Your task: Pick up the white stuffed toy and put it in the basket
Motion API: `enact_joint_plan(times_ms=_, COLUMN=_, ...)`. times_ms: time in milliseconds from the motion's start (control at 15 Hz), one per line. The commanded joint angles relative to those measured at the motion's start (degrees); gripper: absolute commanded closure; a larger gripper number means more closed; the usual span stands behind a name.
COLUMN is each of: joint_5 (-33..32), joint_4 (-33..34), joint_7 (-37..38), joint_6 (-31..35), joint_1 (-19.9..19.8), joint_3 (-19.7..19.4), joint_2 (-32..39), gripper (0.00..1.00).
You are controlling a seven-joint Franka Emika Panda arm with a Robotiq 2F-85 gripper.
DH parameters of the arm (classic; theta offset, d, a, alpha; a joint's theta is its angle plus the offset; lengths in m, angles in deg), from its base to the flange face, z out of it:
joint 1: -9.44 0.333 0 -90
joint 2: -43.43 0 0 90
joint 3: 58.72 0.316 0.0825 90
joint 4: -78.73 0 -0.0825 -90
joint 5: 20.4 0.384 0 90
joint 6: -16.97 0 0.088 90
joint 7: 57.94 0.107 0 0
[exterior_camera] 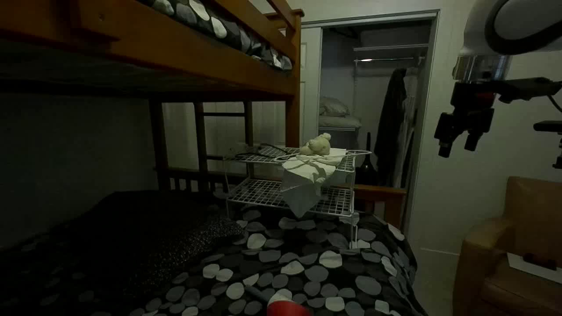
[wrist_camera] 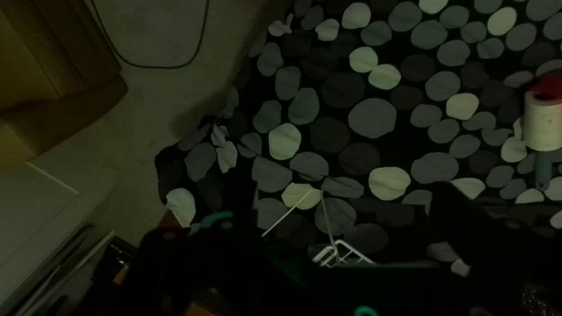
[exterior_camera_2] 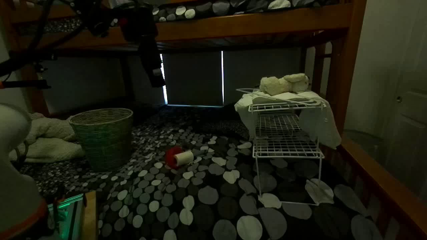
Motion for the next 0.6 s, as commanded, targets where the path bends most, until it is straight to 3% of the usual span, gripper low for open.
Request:
enact_joint_plan(times_ms=0, joint_5=-0.4, joint_4=0.1, joint_7=0.4, joint_6=-0.1, joint_1=0.6, joint_3=-0.4, joint_2=0.1, gripper=0.00)
enact_joint_plan(times_ms=467, joint_5=-0.4, joint_4=0.1, joint_7=0.4, joint_6=-0.1, joint_1=0.6, joint_3=-0.4, joint_2=0.1, gripper=0.00)
enact_joint_plan(times_ms=533, joint_5=-0.7, joint_4=-0.4, joint_7=3.0, joint_6=2.6, joint_1=-0.1, joint_3=0.9, joint_2=0.2, gripper=0.00)
